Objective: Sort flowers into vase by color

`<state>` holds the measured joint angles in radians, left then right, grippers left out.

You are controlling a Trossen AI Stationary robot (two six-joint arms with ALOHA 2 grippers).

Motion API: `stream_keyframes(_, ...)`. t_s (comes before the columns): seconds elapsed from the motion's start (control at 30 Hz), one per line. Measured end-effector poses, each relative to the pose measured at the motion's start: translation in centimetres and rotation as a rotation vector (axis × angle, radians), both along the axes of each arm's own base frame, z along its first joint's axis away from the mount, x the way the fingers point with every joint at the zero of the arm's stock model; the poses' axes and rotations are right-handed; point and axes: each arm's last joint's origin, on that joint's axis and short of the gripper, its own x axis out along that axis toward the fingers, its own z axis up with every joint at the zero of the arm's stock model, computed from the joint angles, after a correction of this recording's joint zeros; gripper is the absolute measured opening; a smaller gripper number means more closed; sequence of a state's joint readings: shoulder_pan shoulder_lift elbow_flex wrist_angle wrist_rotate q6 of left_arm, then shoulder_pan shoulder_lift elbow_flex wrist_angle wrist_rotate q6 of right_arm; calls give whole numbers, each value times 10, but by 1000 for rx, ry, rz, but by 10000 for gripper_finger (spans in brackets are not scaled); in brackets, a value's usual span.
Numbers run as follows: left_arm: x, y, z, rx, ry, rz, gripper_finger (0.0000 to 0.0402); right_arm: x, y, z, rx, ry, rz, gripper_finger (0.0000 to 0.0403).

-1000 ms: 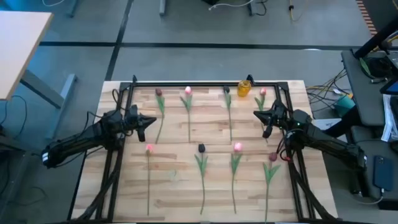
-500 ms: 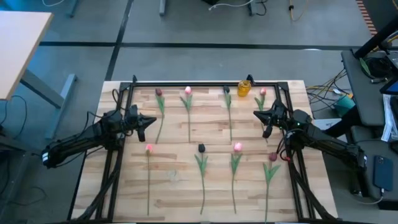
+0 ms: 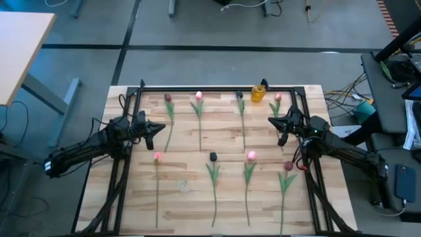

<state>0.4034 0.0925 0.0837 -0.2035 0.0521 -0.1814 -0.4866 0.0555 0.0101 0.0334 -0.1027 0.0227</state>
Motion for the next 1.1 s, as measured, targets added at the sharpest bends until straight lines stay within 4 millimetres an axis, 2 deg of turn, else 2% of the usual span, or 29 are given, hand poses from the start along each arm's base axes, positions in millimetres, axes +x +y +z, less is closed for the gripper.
stream_keyframes(0.67,0,0,0,0,0,-1,0,0,0,0,4,-4,1,9)
stream_keyframes(0.83,0,0,0,0,0,-1,0,0,0,1,145,-65,0,9)
stream_keyframes(1.03,0,0,0,0,-1,0,0,-1,-2,3,167,-108,-93,9)
stream_keyframes(1.1,0,0,0,0,0,0,0,-2,-3,3,229,-145,-124,9)
